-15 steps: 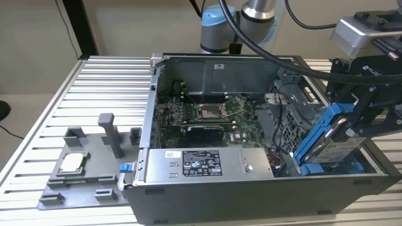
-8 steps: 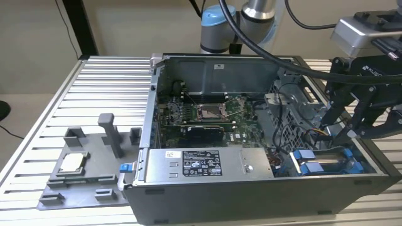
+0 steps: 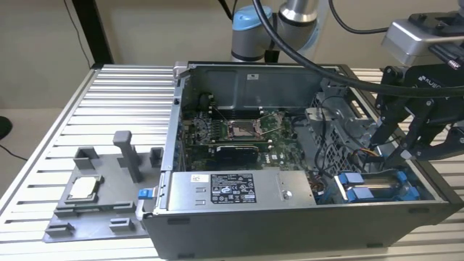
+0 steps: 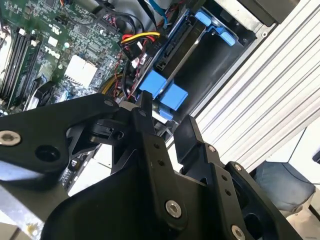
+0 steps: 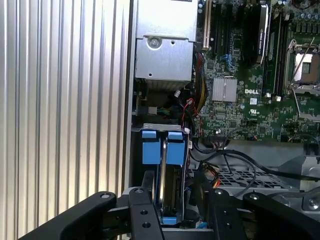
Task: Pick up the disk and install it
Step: 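Insert the disk into the insertion slot, then insert the first disk wire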
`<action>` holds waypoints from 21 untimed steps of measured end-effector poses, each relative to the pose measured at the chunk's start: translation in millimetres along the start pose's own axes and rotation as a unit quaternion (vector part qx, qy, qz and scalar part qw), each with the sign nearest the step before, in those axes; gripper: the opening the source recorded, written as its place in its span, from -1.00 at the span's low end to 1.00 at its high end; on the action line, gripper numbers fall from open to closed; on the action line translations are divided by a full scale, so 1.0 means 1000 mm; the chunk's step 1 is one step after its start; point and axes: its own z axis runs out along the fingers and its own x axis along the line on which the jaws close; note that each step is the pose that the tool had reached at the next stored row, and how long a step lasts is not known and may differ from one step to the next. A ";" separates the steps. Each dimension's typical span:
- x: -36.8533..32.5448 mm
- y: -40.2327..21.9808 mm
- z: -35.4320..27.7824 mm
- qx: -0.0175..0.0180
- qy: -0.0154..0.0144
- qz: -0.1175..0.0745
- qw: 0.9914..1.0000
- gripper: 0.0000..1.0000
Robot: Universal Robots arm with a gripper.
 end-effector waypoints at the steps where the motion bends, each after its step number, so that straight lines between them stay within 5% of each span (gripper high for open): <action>1: 0.0000 0.0000 0.0001 0.000 0.000 0.000 1.000 1.00; 11: 0.0000 -0.0004 0.0004 0.000 0.000 0.000 1.000 1.00; 21: 0.0003 -0.0074 0.0004 0.000 0.000 0.000 1.000 1.00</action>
